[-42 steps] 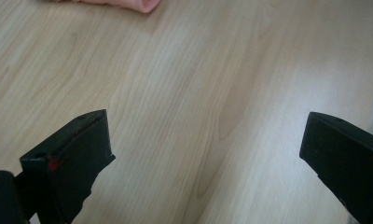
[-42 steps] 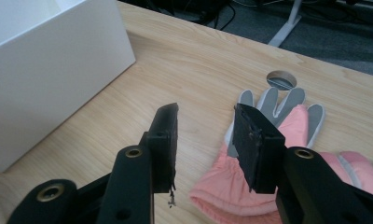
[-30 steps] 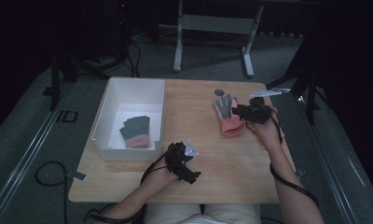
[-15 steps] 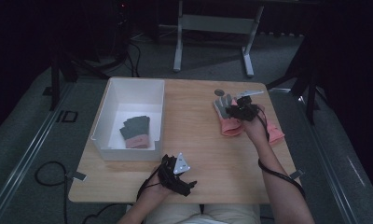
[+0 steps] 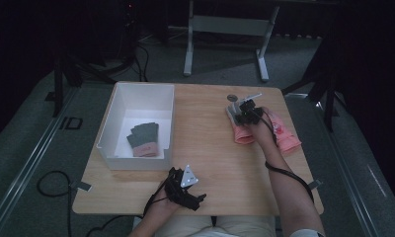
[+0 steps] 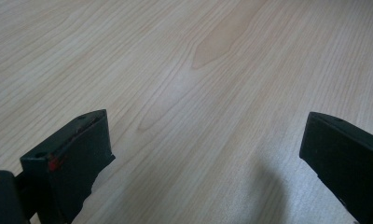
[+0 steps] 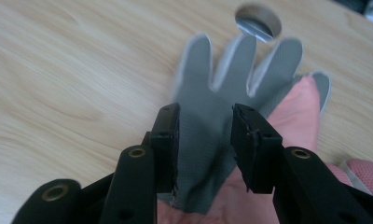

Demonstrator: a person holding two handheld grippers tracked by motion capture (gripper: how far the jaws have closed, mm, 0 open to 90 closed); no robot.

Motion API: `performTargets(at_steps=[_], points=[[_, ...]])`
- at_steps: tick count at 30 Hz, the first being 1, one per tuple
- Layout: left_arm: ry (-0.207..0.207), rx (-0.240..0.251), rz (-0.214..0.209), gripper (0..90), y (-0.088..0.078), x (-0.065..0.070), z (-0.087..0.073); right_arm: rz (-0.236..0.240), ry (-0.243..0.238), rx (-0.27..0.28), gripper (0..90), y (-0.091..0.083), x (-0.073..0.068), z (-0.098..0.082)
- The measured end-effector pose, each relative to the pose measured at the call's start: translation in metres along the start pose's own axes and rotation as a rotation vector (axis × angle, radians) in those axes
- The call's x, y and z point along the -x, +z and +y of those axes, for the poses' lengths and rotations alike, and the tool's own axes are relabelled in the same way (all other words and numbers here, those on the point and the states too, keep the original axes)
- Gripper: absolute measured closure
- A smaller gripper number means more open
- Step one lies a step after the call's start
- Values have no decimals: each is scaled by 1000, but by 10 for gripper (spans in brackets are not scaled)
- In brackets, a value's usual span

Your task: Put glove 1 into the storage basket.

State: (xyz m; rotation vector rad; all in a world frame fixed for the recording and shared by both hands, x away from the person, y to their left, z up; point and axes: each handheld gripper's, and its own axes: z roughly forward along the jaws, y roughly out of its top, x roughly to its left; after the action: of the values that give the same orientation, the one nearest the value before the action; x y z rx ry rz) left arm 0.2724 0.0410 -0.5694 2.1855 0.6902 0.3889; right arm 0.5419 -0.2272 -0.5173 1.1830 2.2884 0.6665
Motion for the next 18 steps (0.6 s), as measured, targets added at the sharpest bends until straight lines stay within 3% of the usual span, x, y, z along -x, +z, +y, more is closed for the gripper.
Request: performTargets(at_steps=[3,4,8,11,12,14,15,16,18], points=[[13,10,16,19,0,0,-1,9,-12,-22,661,10,-2,-4],[14,15,15,18,0,1,0,4,-37,-28,710,14,-6,-6],[31,6,20,18,1,2,0,7,37,-52,822,15,-8,-4],[36,0,17,19,2,3,-1,1,63,-56,864,14,-7,-2],[46,-2,22,19,2,3,0,5,115,-41,882,9,-5,-1],[51,7,25,18,2,3,-1,17,165,-7,885,0,-4,-2],[51,7,25,18,2,3,-1,17,165,-7,885,0,-4,-2],[51,13,28,18,2,3,-1,33,191,49,886,-15,-7,-4],[45,24,23,18,2,1,-1,56,219,84,887,-29,-10,-4]])
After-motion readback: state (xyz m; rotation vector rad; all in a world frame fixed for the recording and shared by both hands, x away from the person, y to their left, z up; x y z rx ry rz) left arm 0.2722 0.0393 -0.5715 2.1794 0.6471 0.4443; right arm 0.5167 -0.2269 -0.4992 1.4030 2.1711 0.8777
